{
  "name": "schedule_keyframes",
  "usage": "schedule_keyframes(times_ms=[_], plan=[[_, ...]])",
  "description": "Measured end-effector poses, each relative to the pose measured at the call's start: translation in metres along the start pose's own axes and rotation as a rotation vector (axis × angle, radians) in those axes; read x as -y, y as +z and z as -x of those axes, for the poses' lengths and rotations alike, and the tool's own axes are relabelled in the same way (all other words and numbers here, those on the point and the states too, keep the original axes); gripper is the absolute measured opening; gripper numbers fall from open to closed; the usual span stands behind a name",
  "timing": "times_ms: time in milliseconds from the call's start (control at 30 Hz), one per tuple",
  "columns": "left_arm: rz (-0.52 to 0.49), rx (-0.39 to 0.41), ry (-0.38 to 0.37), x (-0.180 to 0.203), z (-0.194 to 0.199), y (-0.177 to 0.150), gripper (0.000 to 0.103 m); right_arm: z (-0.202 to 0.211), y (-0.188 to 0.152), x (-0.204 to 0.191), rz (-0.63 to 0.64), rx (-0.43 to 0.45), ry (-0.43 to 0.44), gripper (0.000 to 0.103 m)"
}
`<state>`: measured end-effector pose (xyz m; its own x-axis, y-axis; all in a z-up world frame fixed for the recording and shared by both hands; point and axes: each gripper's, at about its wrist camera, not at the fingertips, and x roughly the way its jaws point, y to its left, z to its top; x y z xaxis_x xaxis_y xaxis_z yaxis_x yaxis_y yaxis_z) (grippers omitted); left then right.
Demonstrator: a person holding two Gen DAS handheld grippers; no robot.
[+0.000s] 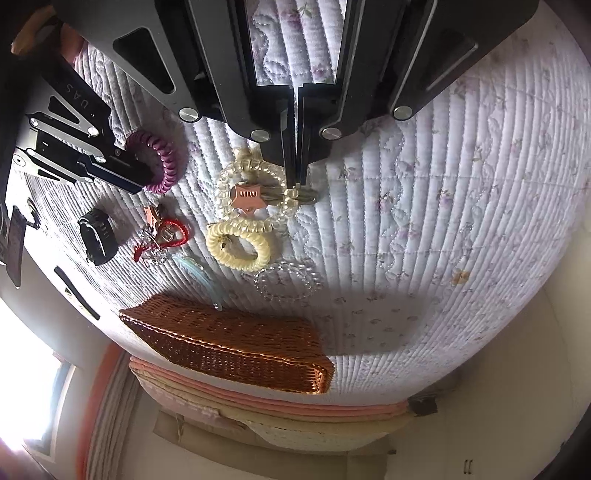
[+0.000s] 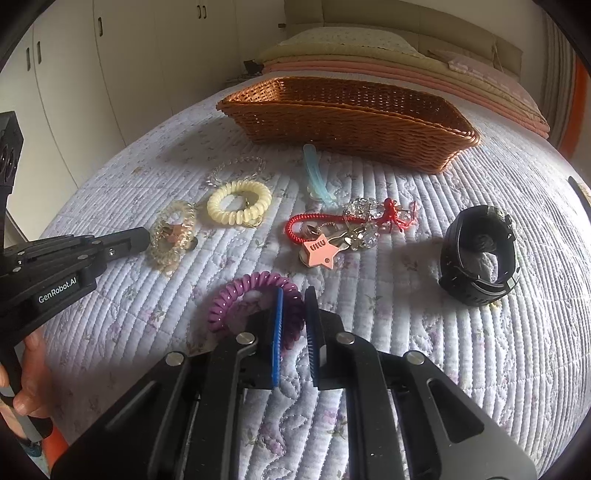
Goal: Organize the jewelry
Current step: 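Grasp the clear bead bracelet with the left tool while the right tool grasps the purple coil hair tie, then carry both items over the wicker basket and open both tools to drop them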
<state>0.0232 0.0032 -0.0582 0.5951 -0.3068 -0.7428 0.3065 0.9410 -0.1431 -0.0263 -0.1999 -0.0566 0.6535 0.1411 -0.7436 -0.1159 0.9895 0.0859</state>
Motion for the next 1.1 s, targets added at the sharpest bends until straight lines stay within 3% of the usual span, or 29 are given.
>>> schedule_keyframes(times_ms=[133,233,367,467,567,633,733,1100], plan=[[0.016,0.010,-0.026,-0.003,0.009,0.000,0.000,0.003,-0.001,0.004,-0.015,0.006,0.014,0.009],[0.044,-0.015,-0.101,-0.004,0.007,0.004,0.001,0.002,-0.001,0.006,-0.021,0.003,0.026,0.009],[0.069,-0.007,-0.072,-0.003,0.004,0.011,0.022,0.002,-0.002,0.005,-0.014,0.010,0.031,0.009],[0.057,-0.060,-0.005,0.001,-0.013,0.014,0.022,0.002,-0.002,0.006,-0.018,0.009,0.042,0.009],[0.018,-0.056,0.034,0.009,-0.019,0.014,0.021,0.000,-0.002,0.009,-0.033,0.006,0.057,0.009],[0.006,-0.051,0.055,0.013,-0.020,0.014,0.010,0.001,-0.002,0.008,-0.033,0.008,0.057,0.009],[-0.057,-0.036,0.101,0.021,-0.015,0.008,0.008,0.002,-0.003,0.007,-0.031,0.015,0.055,0.009],[-0.052,0.112,0.037,0.026,0.030,0.007,0.007,0.006,-0.003,0.013,-0.063,0.033,0.066,0.009]])
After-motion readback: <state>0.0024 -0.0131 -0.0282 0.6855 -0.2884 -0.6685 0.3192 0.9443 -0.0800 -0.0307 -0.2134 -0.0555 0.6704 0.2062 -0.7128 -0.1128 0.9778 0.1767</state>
